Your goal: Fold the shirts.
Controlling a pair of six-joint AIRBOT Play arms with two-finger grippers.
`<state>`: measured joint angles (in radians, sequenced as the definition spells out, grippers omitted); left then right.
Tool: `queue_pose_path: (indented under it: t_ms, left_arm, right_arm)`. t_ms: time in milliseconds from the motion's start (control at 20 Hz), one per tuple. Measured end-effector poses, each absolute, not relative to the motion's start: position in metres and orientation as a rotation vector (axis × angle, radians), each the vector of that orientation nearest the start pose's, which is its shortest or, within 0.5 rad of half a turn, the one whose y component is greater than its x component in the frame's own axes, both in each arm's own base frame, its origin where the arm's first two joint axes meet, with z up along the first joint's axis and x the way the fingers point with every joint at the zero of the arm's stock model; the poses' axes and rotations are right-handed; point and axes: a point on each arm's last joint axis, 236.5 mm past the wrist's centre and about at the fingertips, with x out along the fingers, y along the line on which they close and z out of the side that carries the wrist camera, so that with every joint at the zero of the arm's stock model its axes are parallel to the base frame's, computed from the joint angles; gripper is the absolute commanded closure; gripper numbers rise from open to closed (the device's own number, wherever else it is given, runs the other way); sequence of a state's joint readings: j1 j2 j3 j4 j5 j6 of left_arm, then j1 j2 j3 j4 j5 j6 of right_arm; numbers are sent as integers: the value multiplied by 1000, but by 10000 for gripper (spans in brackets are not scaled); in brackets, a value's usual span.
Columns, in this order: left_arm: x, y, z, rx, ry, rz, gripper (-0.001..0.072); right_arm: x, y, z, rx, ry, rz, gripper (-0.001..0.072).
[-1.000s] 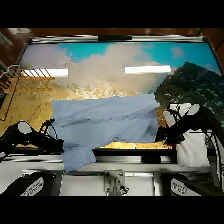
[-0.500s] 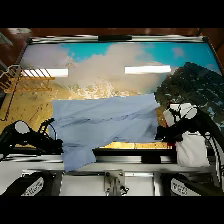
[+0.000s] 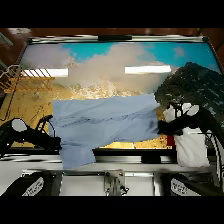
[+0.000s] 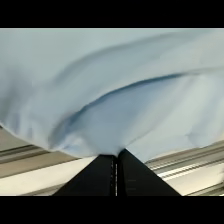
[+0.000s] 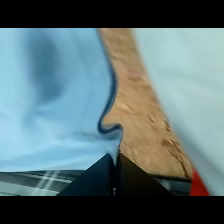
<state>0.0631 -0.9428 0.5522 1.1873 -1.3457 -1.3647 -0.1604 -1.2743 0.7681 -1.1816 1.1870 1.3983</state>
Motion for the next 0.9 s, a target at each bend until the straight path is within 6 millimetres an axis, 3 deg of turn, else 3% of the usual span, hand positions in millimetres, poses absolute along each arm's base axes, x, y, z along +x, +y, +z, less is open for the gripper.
queue_pose_path:
  t_ms: [250,450,650,850,900]
  left_arm:
    - [255,-36,-17,-242,1441,-234,672]
    - [318,-25,4,-279,1356,-264,670]
    - [373,-24,0,-317,1358,-312,669]
    - [399,-24,-23,-345,1412,-330,666]
    - [402,-24,-31,-353,1428,-329,625]
  right_arm:
    - [344,42,-40,421,1385,208,649]
    - [398,39,-20,419,1294,210,649]
    - [446,49,-20,337,1240,209,648]
    - [470,49,-44,304,1254,147,643]
    - [471,49,-52,303,1270,137,558]
